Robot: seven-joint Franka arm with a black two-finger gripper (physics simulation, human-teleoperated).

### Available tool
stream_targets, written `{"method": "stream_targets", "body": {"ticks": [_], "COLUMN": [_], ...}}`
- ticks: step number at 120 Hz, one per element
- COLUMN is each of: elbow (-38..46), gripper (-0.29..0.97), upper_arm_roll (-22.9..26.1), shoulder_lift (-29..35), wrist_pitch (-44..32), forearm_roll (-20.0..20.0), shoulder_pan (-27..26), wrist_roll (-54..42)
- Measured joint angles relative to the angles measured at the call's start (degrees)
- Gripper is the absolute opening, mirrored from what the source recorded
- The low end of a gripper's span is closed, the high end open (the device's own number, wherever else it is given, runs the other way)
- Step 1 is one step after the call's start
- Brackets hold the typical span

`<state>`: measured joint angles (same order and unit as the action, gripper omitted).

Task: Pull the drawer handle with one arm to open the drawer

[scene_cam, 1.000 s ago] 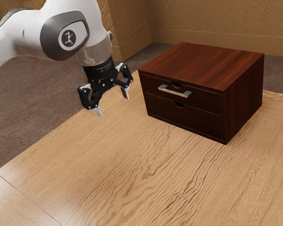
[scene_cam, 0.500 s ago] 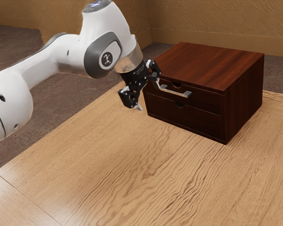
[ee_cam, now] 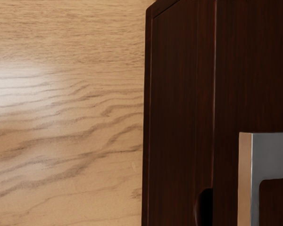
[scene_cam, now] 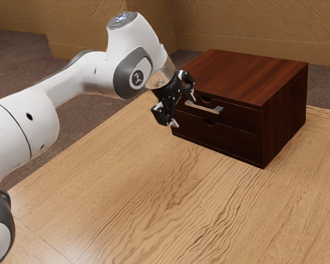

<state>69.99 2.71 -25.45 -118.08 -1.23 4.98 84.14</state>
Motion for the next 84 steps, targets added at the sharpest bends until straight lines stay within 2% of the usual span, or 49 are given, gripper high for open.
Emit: {"method": "stream_targets", "body": {"ticks": [41,71,84], "elbow": [-1.6,-1.2,-0.5], "gripper": [0.67,0.37,0.28], "upper_arm_roll": [1.4,1.8,1.8], "shoulder_lift": [-2.6,-2.7,-2.4], "wrist_pitch": [-1.5,-2.7,-3.1], "forearm_roll": [0.0,-0.3,-0.4], "shoulder_pan": [0.8,0.9,0.9], "wrist_roll": [-0.3,-0.4,-0.5]}}
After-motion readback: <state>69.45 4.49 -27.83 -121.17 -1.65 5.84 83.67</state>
